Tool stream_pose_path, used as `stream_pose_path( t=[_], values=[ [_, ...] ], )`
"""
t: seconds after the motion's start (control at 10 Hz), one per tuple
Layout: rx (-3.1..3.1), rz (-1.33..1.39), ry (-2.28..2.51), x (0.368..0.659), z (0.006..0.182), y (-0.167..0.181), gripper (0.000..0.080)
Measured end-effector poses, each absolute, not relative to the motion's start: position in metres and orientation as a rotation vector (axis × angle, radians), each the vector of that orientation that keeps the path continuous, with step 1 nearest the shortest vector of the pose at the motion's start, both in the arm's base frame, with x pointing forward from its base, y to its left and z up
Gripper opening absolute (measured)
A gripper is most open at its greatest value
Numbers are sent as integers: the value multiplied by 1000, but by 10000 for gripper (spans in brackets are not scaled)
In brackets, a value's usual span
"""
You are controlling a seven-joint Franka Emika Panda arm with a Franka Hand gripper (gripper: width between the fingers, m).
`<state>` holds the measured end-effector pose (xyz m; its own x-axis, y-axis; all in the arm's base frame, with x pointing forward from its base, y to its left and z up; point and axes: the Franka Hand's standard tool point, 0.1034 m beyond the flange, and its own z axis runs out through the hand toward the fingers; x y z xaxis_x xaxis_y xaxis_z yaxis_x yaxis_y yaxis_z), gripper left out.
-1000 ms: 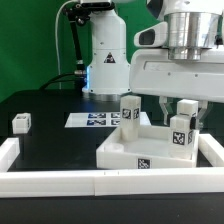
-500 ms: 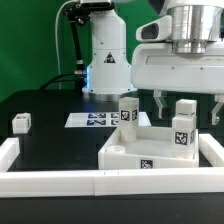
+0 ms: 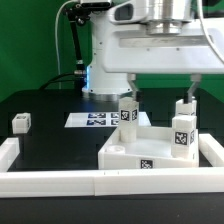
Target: Assemble square table
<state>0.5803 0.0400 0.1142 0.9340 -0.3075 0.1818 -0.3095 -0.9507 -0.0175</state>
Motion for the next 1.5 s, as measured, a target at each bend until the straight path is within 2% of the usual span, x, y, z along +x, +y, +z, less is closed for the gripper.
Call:
stream_pose_path(
  t=[0.1,0.3,0.7,0.9,1.2,1.5],
  values=[
    [3072,289,-492,582,115,24,649],
    [3072,286,-501,581,114,29,649],
    [3067,284,-493,581,113,17,649],
    [3073,279,-330,575,110,-16,649],
    [3074,242,-277,544,98,-65,649],
    [3065,243,-316,543,98,-85,649]
  ],
)
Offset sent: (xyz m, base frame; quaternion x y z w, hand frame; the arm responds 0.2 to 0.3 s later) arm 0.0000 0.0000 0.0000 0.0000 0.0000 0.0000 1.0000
